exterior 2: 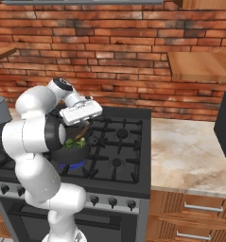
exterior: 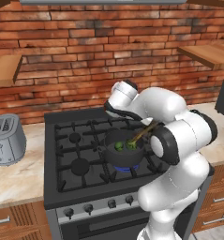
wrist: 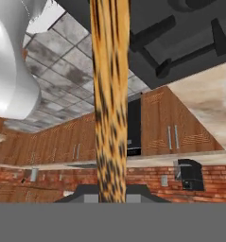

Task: Put the avocado and broccoli in the pot. Retrieve the spatula and lightly stir the vegetables in the pot.

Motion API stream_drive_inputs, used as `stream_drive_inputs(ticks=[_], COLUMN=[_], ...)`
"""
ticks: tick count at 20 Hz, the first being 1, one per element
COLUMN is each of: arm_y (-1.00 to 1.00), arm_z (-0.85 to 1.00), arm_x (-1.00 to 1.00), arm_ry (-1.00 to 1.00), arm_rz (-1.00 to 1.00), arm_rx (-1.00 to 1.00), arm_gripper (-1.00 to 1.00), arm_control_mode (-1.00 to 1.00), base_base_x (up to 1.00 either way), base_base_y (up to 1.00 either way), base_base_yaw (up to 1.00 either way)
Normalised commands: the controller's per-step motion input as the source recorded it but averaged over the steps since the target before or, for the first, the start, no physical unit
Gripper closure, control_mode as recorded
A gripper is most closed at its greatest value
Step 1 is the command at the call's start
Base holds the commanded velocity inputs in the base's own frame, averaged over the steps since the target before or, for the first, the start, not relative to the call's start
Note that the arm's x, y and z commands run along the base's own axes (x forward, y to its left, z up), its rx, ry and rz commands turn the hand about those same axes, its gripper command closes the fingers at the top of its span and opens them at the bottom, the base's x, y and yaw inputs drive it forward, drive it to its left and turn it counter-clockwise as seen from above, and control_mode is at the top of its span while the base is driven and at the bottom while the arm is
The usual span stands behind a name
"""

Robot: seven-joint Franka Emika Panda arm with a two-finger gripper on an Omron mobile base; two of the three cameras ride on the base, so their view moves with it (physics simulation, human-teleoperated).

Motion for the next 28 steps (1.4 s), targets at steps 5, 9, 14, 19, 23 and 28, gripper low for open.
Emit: stream_drive_inputs(ticks=[5,9,14,19,23,28], arm_y=[-0.1,-0.16,-0.36,-0.11,0.01,0.04], arm_z=[0.3,0.4,0.02,-0.14,0.0,-0.02], arm_x=[0.0,0.02,0.0,0.0,0.36,0.61], arm_ry=[0.0,0.0,0.0,0.02,0.04,0.05], arm_rz=[0.17,0.11,0.09,0.09,0.02,0.0], arm_rx=[0.0,0.0,0.0,-0.01,-0.03,-0.06], arm_gripper=[1.0,1.0,1.0,1.0,1.0,1.0], arm_control_mode=[-1.0,-1.0,-1.0,-1.0,-1.0,-1.0], base_base_x=[0.0,0.0,0.0,0.0,0.0,0.0], base_base_y=[0.0,0.0,0.0,0.0,0.0,0.0], base_base_yaw=[0.0,0.0,0.0,0.0,0.0,0.0])
